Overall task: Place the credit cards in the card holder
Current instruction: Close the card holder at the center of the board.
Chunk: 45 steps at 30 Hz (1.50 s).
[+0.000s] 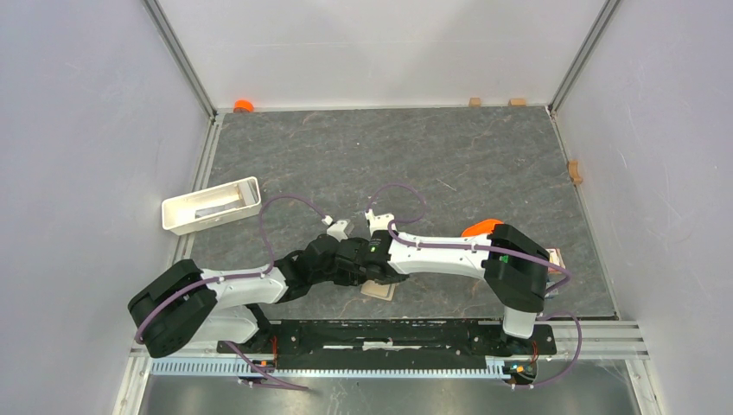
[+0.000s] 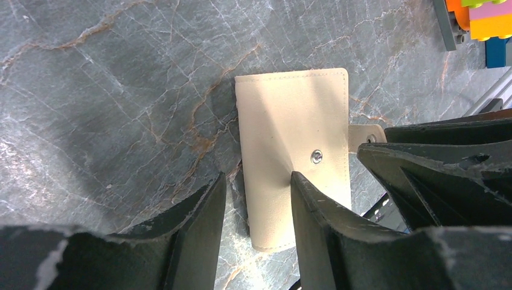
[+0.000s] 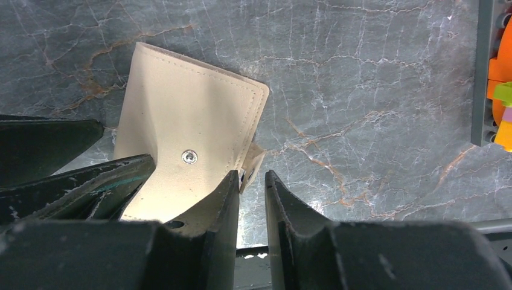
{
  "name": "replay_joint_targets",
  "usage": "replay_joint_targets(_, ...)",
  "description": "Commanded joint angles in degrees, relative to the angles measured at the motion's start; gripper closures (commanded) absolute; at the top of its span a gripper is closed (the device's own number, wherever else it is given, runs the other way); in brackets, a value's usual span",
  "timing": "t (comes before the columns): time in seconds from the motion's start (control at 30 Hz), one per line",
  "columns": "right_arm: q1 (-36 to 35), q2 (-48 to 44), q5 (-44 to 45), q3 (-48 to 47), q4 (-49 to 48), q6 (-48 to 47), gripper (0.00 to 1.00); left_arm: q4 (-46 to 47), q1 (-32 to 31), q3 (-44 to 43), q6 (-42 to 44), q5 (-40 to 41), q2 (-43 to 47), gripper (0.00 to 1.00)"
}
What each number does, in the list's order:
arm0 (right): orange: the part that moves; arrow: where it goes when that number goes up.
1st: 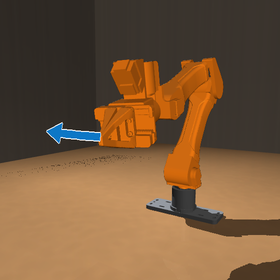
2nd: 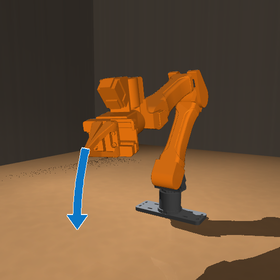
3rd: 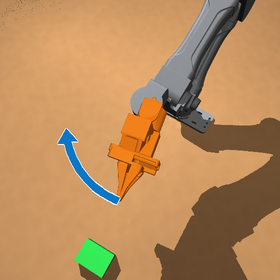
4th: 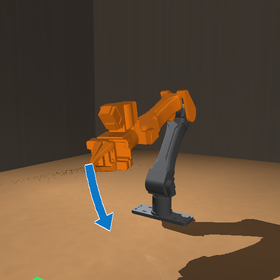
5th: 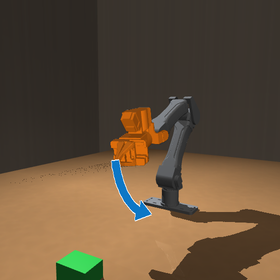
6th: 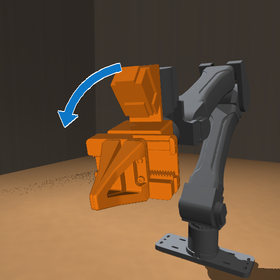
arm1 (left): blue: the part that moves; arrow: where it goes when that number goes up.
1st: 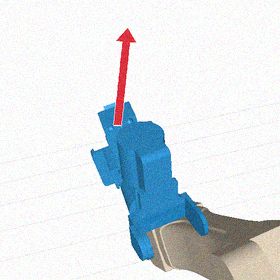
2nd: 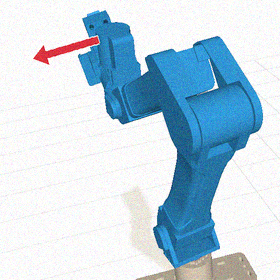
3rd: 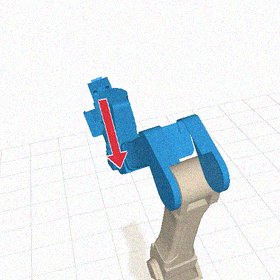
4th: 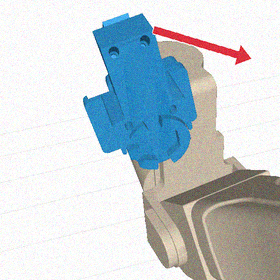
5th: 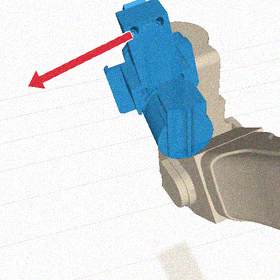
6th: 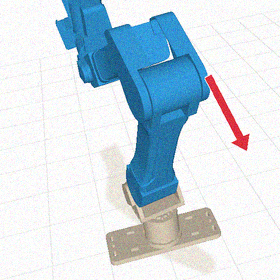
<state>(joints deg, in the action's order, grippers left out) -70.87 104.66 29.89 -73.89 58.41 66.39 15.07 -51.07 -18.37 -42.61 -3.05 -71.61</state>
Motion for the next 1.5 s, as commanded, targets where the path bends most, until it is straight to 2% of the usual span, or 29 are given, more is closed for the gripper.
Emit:
replay_joint_targets(0.0,-0.4,0.4,2.6,-3.8,-2.3,0.9,0.73,-5.7,-0.7,1.2,-0.1,1.8,-0.6,0.49)
replay_joint_targets(0.3,-0.4,0.7,3.3,-5.0,-2.4,0.7,0.74,-5.7,-0.8,1.4,-0.1,1.9,-0.5,0.49)
replay_joint_targets(0.57,-0.5,1.4,3.0,-5.5,-2.4,0.5,0.80,-5.7,-0.8,1.4,-0.1,1.9,-0.2,0.49)
replay_joint_targets(0.83,-0.5,1.3,2.7,-4.6,-3.6,0.2,0.92,-5.7,-0.8,1.4,-0.1,2.0,-0.2,0.49)
replay_joint_targets(0.9,-0.5,1.0,2.6,-3.8,-4.5,0.2,0.98,-5.7,-0.8,1.5,-0.1,1.9,-0.2,0.49)
replay_joint_targets(0.93,-0.5,0.8,2.4,-3.2,-5.2,0.1,1.00,-5.7,-0.8,1.5,-0.1,1.9,-0.2,0.49)
replay_joint_targets(1.23,-0.5,-5.6,1.4,6.7,-18.8,-3.6,1.00,-5.7,-0.8,1.4,-0.1,1.9,-0.7,0.50)
replay_joint_targets(1.47,-0.4,-8.7,1.8,11.0,-24.5,-4.7,1.00,-5.4,-0.9,1.3,-0.1,1.8,-1.1,0.52)
